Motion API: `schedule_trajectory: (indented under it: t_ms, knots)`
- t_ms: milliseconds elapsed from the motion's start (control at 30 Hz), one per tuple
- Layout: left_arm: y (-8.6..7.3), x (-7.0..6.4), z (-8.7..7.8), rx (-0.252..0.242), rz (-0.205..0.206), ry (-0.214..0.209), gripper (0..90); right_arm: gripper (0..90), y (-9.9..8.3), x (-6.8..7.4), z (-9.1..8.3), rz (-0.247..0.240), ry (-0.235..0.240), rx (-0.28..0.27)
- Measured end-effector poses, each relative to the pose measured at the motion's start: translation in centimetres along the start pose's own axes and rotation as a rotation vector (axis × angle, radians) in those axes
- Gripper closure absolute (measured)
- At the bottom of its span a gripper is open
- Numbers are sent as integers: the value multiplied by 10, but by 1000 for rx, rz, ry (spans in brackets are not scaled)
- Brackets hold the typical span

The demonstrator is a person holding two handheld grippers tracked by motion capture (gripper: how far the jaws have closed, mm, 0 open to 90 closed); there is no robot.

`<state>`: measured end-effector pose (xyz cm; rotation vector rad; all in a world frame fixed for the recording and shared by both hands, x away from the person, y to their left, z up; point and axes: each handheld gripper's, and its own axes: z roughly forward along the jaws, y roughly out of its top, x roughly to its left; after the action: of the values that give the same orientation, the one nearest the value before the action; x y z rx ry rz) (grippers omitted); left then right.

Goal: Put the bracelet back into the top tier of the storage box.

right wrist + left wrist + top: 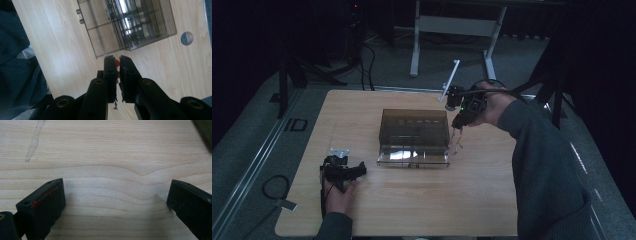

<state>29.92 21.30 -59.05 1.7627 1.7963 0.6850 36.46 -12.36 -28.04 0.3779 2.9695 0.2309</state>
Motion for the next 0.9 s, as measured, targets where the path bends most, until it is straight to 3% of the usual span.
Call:
schedule_trajectory:
  t_ms: [467,767,900]
  knots:
    - [0,0,0,0,-2,-1,20,840,24,9,16,-22,12,-14]
    - [0,0,0,-2,-1,0,20,840,27,8,34,-21,27,20]
    - [0,0,0,-3,-1,1,20,839,29,7,41,-20,13,39]
